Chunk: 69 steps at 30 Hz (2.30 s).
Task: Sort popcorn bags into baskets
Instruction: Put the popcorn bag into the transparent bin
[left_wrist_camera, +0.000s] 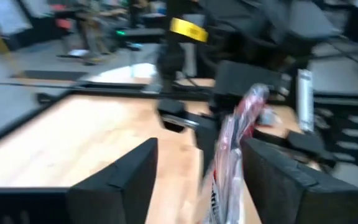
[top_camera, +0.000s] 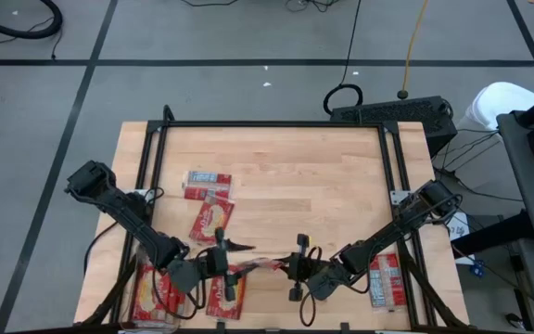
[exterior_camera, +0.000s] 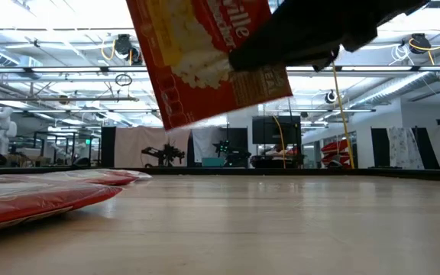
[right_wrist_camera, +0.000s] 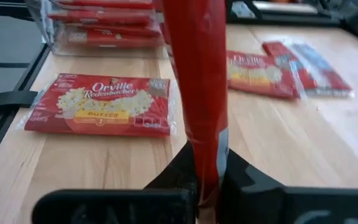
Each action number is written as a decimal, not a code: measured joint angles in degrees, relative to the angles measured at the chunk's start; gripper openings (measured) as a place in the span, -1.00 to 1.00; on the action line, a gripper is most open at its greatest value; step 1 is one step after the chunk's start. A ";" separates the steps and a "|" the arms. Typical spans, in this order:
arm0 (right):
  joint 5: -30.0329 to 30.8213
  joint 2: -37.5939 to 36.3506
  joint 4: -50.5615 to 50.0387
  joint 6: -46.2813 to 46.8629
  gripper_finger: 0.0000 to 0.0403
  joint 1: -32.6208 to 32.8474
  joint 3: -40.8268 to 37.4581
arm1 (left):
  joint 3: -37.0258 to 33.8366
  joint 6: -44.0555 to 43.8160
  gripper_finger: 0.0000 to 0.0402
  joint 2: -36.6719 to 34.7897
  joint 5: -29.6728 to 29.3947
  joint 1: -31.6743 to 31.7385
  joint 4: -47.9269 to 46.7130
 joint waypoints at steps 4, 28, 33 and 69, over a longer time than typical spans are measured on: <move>-0.02 0.00 -3.21 5.72 -0.95 -0.45 0.00 | 0.00 0.88 0.29 -0.67 -6.20 -2.73 1.78; -4.55 -0.04 2.61 24.44 -0.93 -7.59 0.00 | 0.00 4.41 0.07 -0.47 -11.92 -9.20 -1.36; -4.55 -0.04 3.38 23.88 -0.93 -9.90 -0.41 | 0.01 10.24 0.05 1.26 -11.00 -10.03 3.70; -5.59 -0.55 55.60 29.18 -0.92 -12.22 -23.19 | 19.41 66.75 0.84 25.53 -33.44 -2.66 -4.60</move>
